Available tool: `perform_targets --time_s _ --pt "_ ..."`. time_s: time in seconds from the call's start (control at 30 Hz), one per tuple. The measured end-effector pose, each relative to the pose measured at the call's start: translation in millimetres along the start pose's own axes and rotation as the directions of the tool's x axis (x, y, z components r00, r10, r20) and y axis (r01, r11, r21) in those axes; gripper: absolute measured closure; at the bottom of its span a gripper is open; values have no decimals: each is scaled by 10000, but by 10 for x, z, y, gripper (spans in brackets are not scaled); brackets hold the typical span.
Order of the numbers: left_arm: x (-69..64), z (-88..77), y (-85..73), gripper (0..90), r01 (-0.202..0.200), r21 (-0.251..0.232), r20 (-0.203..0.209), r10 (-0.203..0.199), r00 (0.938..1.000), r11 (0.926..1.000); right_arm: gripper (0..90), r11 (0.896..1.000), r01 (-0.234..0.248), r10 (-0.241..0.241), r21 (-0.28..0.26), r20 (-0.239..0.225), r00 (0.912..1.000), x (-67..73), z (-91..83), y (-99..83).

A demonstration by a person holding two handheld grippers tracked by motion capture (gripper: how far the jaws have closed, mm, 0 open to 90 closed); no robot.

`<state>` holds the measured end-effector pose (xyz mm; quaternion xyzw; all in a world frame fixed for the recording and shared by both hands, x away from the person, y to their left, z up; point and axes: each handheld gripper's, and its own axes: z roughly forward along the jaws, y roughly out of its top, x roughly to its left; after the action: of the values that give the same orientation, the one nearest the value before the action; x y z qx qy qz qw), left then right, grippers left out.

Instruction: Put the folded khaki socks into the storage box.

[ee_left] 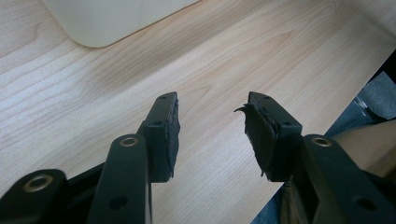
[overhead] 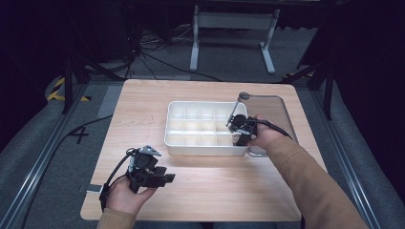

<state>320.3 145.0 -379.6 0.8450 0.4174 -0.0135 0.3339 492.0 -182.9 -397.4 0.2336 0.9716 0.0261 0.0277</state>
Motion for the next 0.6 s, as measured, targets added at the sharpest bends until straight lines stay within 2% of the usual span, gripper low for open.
perform_targets --time_s 0.07,0.2,0.3,0.37,0.47,0.6 --pt "-1 0 0 548 -5 -2 8 5 10000 10000 700 10000 29 -29 -30 7 10000 -2 -5 -3" --pt "7 6 0 549 19 21 27 -19 10000 10000 615 10000 14 -15 -44 -114 9999 24 -96 -20" --pt "11 17 -1 551 45 37 21 -45 10000 10000 542 9996 -96 92 -275 -150 9998 56 -203 -27" --pt "9 18 0 552 56 43 13 -56 10000 10000 527 9996 -75 73 -276 -68 10000 62 -234 -23" --pt "3 24 6 552 -4 55 43 4 10000 10000 473 9969 -109 109 -780 -10 9999 71 -331 3" --pt "6 32 4 550 6 102 14 -6 10000 9999 469 9952 -144 146 -971 12 9999 74 -365 35"
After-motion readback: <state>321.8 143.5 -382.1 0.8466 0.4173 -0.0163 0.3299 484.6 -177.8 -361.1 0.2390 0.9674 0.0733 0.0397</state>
